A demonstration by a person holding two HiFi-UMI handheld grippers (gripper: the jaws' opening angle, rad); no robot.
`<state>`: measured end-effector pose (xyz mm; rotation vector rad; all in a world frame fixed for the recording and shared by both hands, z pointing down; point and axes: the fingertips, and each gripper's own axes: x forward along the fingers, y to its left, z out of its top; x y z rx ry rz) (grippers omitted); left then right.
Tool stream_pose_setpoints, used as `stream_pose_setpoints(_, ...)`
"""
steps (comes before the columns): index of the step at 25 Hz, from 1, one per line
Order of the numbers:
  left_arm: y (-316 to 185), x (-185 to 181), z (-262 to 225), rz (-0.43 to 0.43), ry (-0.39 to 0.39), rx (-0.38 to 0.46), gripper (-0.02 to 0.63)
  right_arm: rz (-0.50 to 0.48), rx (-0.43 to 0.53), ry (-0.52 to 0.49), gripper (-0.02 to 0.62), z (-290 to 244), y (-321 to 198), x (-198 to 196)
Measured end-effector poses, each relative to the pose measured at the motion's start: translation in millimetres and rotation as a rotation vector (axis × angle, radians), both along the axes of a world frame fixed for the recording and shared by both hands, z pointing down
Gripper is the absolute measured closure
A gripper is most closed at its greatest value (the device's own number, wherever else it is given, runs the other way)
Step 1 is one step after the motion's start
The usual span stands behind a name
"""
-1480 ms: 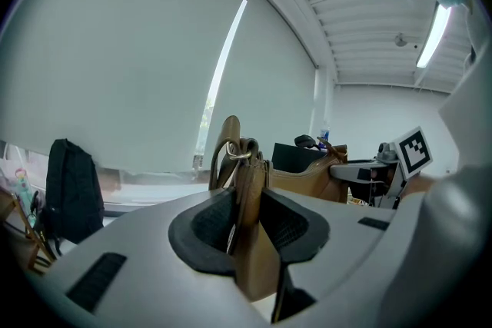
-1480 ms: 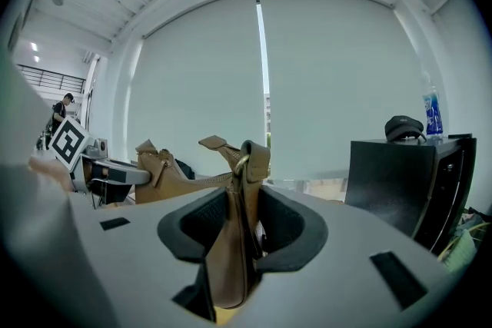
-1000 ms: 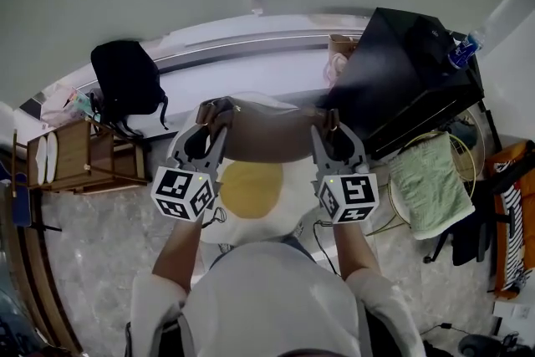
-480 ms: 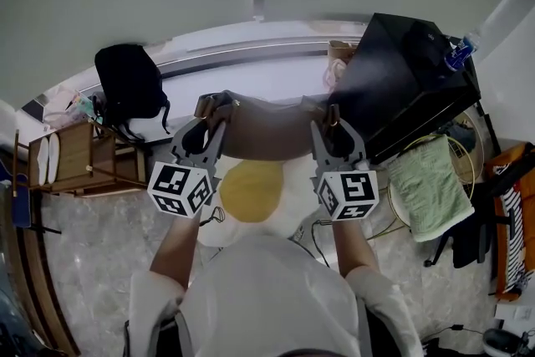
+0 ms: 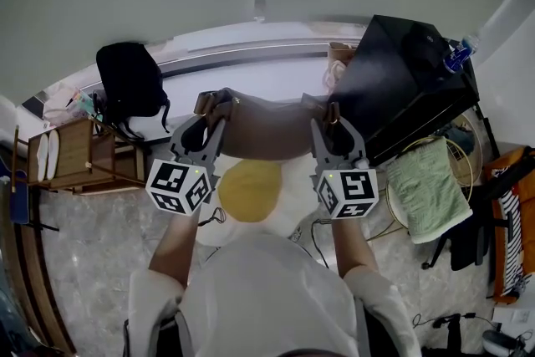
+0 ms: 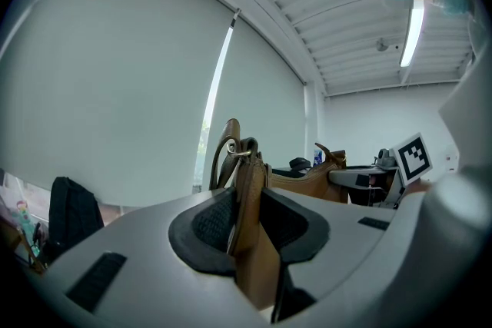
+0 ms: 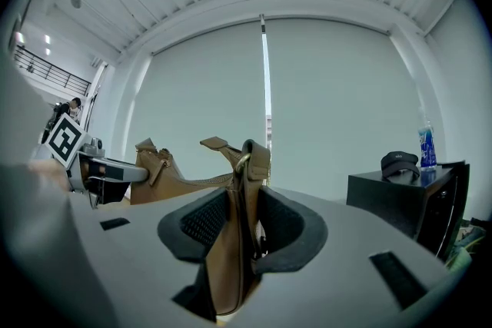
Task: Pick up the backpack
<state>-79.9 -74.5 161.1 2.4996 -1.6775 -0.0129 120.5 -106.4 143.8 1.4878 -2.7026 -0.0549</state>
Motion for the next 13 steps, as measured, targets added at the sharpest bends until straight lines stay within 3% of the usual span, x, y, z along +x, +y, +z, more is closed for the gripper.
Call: stream_pose_setpoints(13,2.9,-2.3,-4.8,-0.002,0.006,0.017,0.492,0.000,0.018,0.005,0.446,-5.3,3.4,-2.3)
